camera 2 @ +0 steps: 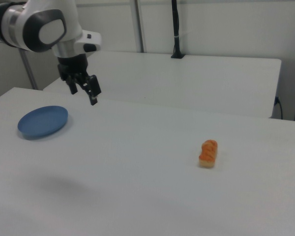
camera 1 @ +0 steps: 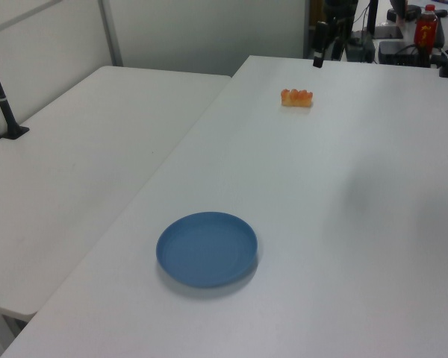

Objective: Put the bread on the table

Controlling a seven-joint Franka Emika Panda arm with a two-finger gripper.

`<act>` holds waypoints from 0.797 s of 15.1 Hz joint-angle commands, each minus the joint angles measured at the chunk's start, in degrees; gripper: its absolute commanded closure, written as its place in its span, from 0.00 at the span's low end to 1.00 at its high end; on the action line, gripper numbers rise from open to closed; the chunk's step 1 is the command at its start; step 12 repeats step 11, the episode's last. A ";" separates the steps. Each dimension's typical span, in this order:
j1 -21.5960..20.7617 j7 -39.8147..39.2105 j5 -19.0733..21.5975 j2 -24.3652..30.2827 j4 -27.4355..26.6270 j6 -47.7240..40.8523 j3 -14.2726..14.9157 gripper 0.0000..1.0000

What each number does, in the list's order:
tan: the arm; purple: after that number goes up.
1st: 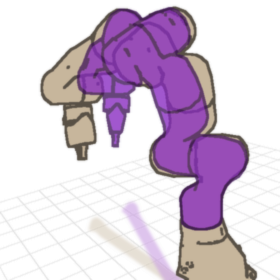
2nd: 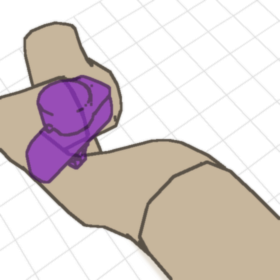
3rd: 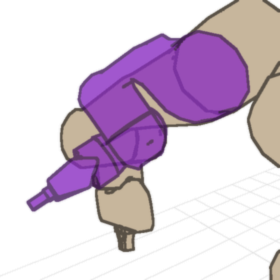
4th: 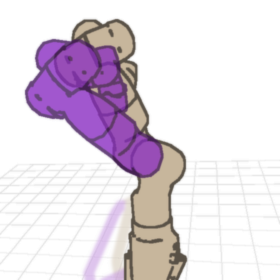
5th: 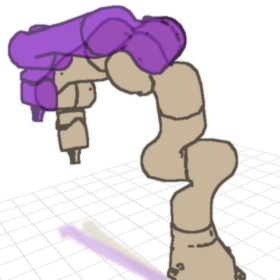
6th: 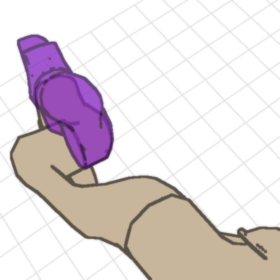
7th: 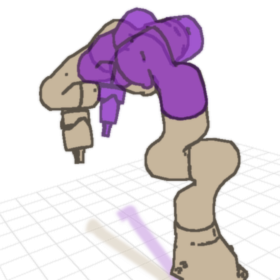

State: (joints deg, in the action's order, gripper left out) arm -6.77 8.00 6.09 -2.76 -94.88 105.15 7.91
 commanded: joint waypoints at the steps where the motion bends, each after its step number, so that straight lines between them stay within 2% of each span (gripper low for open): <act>1: -1.32 -2.19 -0.03 2.94 -3.64 -2.93 0.61 0.00; 3: -1.23 -2.55 0.06 2.06 -3.29 -3.37 1.05 0.00; 7: -0.35 -3.16 0.41 -0.93 0.57 -9.96 1.14 0.00; 12: -0.18 -2.90 0.50 -0.58 1.27 -10.58 1.58 0.00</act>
